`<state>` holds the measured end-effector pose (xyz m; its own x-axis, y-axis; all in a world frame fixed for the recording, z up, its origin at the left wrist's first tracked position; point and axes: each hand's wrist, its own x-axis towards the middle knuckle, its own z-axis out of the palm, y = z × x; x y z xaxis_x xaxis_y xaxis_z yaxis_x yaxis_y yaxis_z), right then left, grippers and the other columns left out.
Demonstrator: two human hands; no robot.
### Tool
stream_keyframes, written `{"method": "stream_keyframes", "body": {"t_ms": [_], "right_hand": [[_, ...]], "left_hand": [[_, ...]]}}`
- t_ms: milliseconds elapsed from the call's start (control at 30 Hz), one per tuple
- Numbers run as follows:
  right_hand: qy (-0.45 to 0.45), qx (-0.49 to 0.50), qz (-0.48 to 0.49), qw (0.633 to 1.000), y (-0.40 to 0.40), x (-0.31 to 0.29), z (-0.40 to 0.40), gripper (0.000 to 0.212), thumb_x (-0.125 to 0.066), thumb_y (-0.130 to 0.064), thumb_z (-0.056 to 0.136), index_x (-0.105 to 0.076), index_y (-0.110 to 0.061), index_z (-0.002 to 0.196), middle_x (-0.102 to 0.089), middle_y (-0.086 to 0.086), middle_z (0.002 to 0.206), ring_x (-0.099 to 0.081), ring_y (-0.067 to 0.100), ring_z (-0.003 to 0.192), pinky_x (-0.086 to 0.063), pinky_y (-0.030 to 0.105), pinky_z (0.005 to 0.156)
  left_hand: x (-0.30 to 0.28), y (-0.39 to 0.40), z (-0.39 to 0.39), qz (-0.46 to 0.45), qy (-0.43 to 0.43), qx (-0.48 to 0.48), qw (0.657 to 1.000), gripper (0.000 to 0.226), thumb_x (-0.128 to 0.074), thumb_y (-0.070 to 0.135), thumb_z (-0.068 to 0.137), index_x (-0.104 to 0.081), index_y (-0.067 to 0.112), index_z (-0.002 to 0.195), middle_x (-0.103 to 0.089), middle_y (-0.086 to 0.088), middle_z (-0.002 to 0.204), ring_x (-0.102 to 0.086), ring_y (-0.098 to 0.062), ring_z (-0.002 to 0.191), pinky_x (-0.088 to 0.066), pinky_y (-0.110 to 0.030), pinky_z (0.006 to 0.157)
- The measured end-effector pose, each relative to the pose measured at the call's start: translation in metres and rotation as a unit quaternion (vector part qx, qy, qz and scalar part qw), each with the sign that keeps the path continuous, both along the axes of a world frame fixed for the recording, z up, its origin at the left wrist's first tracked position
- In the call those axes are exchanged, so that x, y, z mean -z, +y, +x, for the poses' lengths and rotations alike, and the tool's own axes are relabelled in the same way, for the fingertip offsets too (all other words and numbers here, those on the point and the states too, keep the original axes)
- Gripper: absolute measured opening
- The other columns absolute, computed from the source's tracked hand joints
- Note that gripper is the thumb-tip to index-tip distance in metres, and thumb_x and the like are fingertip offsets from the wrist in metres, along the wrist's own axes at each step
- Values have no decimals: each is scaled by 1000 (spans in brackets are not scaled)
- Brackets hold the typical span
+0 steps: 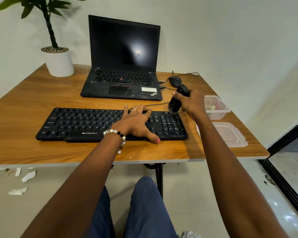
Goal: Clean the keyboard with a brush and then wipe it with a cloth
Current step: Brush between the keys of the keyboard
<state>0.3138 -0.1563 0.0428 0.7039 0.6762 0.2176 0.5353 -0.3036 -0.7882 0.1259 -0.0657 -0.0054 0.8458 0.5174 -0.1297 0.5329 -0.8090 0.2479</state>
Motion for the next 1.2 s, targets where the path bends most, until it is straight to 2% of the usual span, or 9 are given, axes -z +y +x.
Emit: {"method": "stream_keyframes", "body": {"t_ms": [100, 267, 367, 567, 667, 833, 1000, 1100, 1200], "right_hand": [[-54, 18, -28, 998, -1, 3, 5, 33, -70, -35, 88, -66, -3, 92, -68, 12, 81, -63, 15, 55, -47, 20, 48], [-103, 33, -53, 993, -13, 3, 12, 36, -74, -40, 81, -65, -5, 82, -66, 13, 81, -61, 28, 74, -47, 37, 66], [-53, 11, -70, 996, -20, -4, 14, 40, -76, -41, 79, -66, -3, 89, -69, 14, 85, -66, 30, 72, -55, 42, 65], [119, -51, -3, 992, -26, -21, -3, 32, -72, -28, 84, -65, 0, 97, -71, 16, 78, -55, 9, 41, -41, 21, 36], [98, -24, 40, 994, -20, -13, -20, 25, -71, -26, 87, -64, -4, 97, -67, 8, 78, -57, 3, 40, -41, 16, 36], [28, -34, 3, 999, -14, 5, -35, 32, -71, -34, 86, -66, -4, 89, -72, 12, 81, -67, 23, 50, -54, 34, 46], [78, -96, -101, 987, -22, -18, -29, 29, -73, -28, 81, -65, -2, 92, -69, 12, 76, -53, 10, 38, -41, 23, 35], [58, -69, -56, 994, -19, -21, -29, 25, -74, -27, 81, -66, -5, 88, -66, 7, 72, -55, 7, 41, -41, 22, 36], [3, -30, 1, 1000, -14, -7, -36, 25, -71, -33, 85, -65, -8, 89, -70, 9, 85, -68, 18, 56, -50, 25, 42]], "left_hand": [[-2, -2, 0, -1, -2, 0, 1000, 132, -62, 85, 55, -4, 21, 155, -11, 2, 154, -3, -26, 145, 13, -61, 113], [0, -1, 1, -1, 1, -2, 1000, 132, -61, 86, 54, -3, 23, 155, -7, 0, 157, 0, -27, 146, 14, -61, 113], [1, -1, 1, -5, -4, -2, 1000, 132, -61, 86, 54, -3, 22, 155, -7, 1, 157, 0, -27, 146, 15, -62, 112], [2, 0, 1, -1, -1, 0, 1000, 132, -59, 87, 54, -3, 22, 154, -6, 1, 158, 1, -28, 146, 14, -62, 112], [1, -1, 0, -1, -3, 1, 1000, 132, -60, 87, 54, -4, 22, 154, -8, 2, 156, 0, -27, 146, 14, -62, 112], [3, 1, 1, 1, -2, -3, 1000, 134, -58, 89, 52, -2, 23, 154, -7, 2, 157, 0, -27, 146, 15, -62, 112], [5, 1, 2, 4, 1, -3, 1000, 134, -58, 89, 52, -3, 23, 154, -5, 0, 158, 3, -28, 147, 15, -62, 112], [4, 1, 2, 7, -2, -2, 1000, 133, -58, 89, 52, -4, 23, 154, -6, 0, 158, 2, -28, 147, 15, -62, 112], [3, 0, 1, 8, -1, -2, 1000, 133, -58, 89, 52, -4, 23, 154, -7, 1, 157, 1, -27, 146, 14, -61, 113]]}}
